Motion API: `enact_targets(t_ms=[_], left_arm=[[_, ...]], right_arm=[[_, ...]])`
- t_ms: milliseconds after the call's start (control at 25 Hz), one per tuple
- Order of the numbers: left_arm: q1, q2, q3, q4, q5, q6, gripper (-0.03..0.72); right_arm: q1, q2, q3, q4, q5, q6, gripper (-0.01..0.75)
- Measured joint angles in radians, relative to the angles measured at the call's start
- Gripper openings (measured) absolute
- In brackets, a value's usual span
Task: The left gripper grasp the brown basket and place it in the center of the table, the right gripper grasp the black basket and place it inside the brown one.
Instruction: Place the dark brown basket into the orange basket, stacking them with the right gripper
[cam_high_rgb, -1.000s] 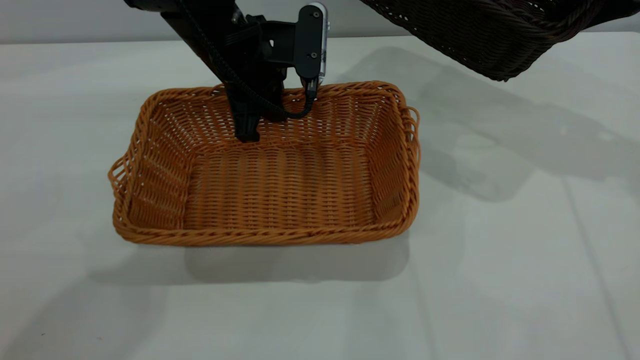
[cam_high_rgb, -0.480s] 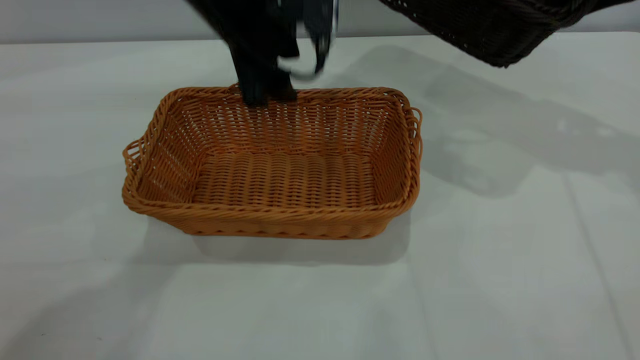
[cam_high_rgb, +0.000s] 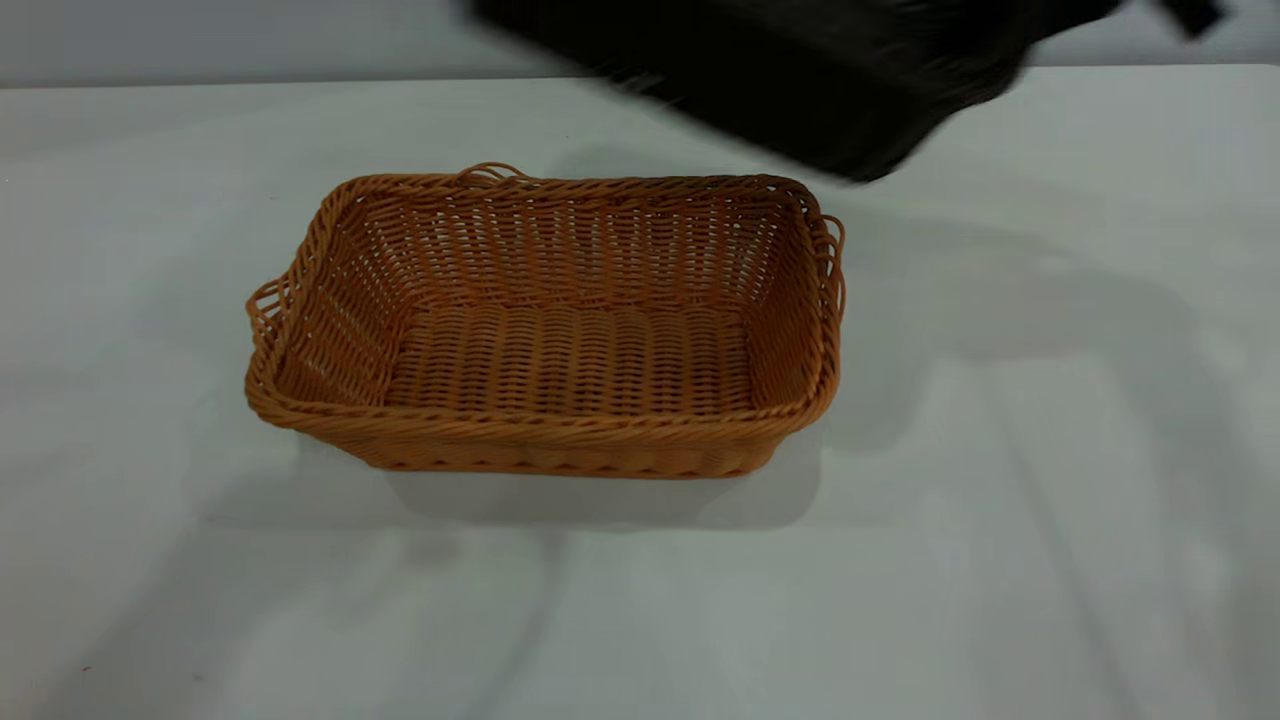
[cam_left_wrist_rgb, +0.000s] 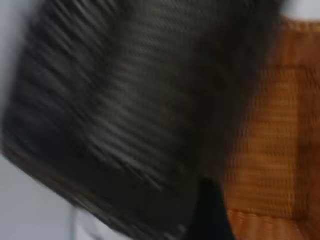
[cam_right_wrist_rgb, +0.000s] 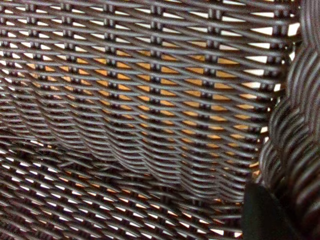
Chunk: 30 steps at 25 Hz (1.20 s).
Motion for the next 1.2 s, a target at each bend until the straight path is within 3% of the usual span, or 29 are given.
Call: enact_targets(t_ms=[200, 400, 1200], left_arm=[[0.000, -0.120, 0.000, -0.001, 0.009, -0.001, 0.498], [0.000, -0.142, 0.001, -0.001, 0.025, -0.020, 0.498], [0.000, -0.142, 0.001, -0.001, 0.032, -0.073, 0.498]], right_arm=[[0.175, 0.026, -0.003, -0.058, -0.026, 0.021, 0.092], [0.255, 0.082, -0.003, -0.133, -0.066, 0.043, 0.092], [0.233, 0.185, -0.020, -0.315, -0.132, 0.090, 0.097]])
